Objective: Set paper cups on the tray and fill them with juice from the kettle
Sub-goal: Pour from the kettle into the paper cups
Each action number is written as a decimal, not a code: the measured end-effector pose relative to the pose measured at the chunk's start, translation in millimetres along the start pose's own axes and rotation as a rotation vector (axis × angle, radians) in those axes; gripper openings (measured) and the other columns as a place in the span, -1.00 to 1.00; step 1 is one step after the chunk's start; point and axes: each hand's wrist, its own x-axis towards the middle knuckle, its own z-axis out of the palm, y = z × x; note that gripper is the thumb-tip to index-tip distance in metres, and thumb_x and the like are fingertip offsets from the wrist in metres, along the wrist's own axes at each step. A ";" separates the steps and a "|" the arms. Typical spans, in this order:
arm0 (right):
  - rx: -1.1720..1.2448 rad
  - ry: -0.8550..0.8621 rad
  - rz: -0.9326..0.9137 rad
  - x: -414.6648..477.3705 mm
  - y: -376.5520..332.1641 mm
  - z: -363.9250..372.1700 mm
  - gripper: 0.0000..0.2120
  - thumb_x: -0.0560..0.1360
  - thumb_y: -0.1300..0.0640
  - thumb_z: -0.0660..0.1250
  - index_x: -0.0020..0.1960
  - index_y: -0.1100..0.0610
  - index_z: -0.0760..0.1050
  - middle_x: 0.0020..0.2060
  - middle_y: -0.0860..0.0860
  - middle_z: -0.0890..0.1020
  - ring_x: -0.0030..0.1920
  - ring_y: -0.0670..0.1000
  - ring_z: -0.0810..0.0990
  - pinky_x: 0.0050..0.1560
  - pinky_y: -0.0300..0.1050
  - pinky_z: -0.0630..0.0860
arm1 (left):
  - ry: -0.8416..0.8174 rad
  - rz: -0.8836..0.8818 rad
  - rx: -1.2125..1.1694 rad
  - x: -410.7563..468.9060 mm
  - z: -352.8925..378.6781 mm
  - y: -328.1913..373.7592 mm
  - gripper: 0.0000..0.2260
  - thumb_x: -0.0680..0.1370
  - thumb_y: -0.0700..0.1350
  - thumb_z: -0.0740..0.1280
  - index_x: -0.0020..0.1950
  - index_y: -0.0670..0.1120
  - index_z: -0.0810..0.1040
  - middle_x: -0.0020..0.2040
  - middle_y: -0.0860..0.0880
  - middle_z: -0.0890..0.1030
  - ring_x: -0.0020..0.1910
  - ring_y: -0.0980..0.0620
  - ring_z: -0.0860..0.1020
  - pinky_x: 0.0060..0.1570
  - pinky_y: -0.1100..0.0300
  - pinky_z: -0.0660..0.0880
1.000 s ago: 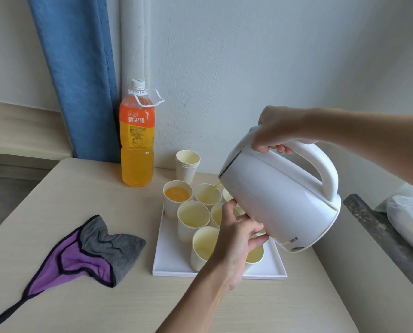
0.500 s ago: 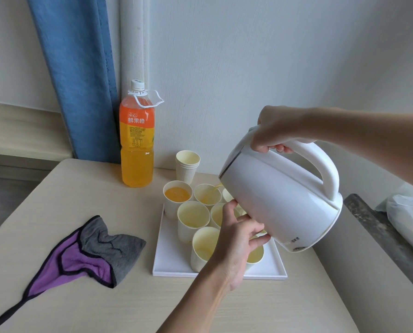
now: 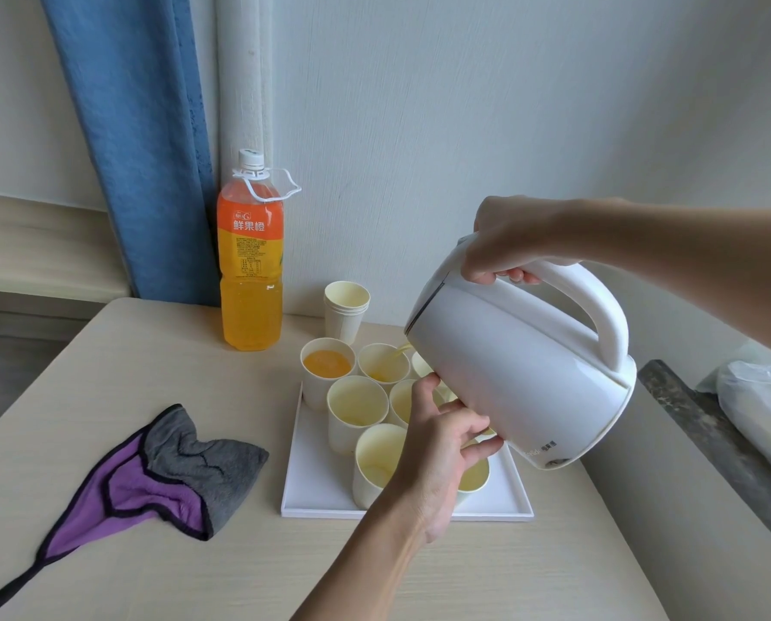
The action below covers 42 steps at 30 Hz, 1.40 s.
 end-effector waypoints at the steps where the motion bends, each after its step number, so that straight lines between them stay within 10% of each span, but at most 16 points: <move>1: -0.002 0.001 0.000 0.1 -0.3 0.0 -0.95 0.30 0.33 0.31 -0.30 0.25 0.44 -0.52 0.10 0.46 -0.53 0.06 0.40 -0.46 -0.27 0.38 | -0.001 0.000 -0.002 -0.1 0.2 0.0 -0.37 0.32 -0.27 0.29 0.40 -0.03 0.38 0.09 -0.20 0.61 0.07 -0.16 0.62 0.22 -0.10 0.63; 42: -0.094 0.025 -0.052 10.8 -7.1 3.8 -0.93 0.23 0.27 0.32 -0.35 0.18 0.42 -0.51 0.07 0.49 -0.53 0.07 0.44 -0.36 -0.24 0.38 | -0.043 -0.001 -0.166 -3.7 5.5 1.7 -0.41 0.37 -0.31 0.28 0.40 -0.05 0.37 -0.05 -0.11 0.68 0.05 -0.18 0.65 0.20 -0.12 0.64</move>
